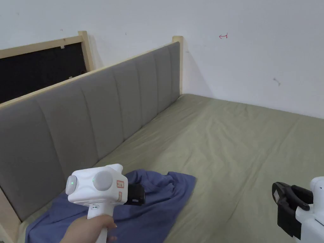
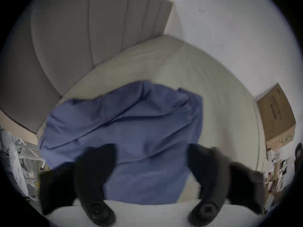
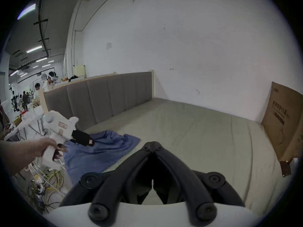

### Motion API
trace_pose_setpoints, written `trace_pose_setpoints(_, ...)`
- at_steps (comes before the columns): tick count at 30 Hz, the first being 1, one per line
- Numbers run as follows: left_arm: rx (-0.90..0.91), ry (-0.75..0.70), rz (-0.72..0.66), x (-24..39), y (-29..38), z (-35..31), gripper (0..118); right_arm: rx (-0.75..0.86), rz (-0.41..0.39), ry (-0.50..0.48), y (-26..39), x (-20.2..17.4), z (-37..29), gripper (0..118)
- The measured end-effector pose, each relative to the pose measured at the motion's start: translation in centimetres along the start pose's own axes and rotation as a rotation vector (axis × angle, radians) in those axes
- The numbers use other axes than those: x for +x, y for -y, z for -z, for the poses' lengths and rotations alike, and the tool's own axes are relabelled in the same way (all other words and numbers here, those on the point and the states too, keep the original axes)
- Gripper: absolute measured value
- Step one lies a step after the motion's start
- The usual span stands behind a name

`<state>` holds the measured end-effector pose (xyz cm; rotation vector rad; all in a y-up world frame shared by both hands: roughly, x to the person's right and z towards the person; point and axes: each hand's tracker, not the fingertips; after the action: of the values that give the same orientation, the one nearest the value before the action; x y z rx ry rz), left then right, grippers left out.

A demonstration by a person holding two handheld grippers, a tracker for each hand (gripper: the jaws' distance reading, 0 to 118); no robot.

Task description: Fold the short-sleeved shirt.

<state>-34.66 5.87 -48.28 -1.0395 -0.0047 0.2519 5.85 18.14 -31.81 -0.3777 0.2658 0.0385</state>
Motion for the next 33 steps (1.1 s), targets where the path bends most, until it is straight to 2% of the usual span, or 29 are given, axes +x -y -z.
trace_pose_setpoints(1, -0.024, -0.023, -0.007, -0.2, -0.1, 1.4, 102, -0.007, -0.002, -0.001, 0.2, 0.1, 0.2, 0)
trace_pose_setpoints(6, -0.126, -0.095, 0.001, -1.0, 0.5, 7.4, 101, -0.053, 0.004, -0.007, 1.3, 0.8, 1.9, 0)
trace_pose_setpoints(8, -0.121, -0.064, 0.054, -0.6, 0.7, 8.8, 116, -0.075, 0.009, -0.011, 1.8, 0.9, 2.7, 0)
trace_pose_setpoints(9, -0.127, -0.073, 0.104, 0.1, 0.6, 9.2, 118, -0.085, 0.012, -0.012, 2.0, 0.9, 3.2, 0)
trace_pose_setpoints(10, -0.142, -0.127, 0.136, 0.7, 0.7, 9.5, 118, -0.094, 0.017, -0.014, 2.3, 0.8, 3.6, 0)
trace_pose_setpoints(14, -0.111, -0.105, 0.141, 1.0, 1.8, 8.0, 117, -0.134, 0.026, -0.036, 3.4, 0.5, 4.9, 0)
trace_pose_setpoints(15, -0.086, -0.077, 0.152, 1.1, 2.4, 6.2, 111, -0.147, 0.021, -0.045, 3.6, 0.5, 5.2, 0)
trace_pose_setpoints(16, -0.053, -0.067, 0.180, 1.2, 2.8, 5.2, 90, -0.155, 0.016, -0.050, 3.8, 0.4, 5.4, 0)
trace_pose_setpoints(19, 0.082, -0.077, 0.245, 0.5, 3.2, 2.6, 6, -0.167, 0.016, -0.057, 4.1, 0.4, 5.7, 0)
trace_pose_setpoints(21, 0.103, -0.154, 0.230, 0.1, 3.9, 1.3, 5, -0.174, 0.023, -0.048, 4.3, 0.6, 5.9, 0)
trace_pose_setpoints(23, 0.140, -0.026, 0.150, -1.3, 3.8, 0.0, 5, -0.178, 0.034, -0.043, 4.3, 1.1, 5.9, 0)
trace_pose_setpoints(25, 0.209, -0.029, 0.113, -1.9, 3.6, -2.2, 5, -0.178, 0.049, -0.036, 4.2, 1.7, 5.5, 0)
trace_pose_setpoints(29, 0.375, -0.071, 0.155, -1.2, 2.5, -8.3, 5, -0.153, 0.081, -0.018, 3.5, 3.3, 3.8, 0)
trace_pose_setpoints(33, 0.468, -0.001, 0.211, 1.8, 0.7, -14.8, 5, -0.074, 0.115, 0.057, 2.7, 5.6, 0.7, 0)
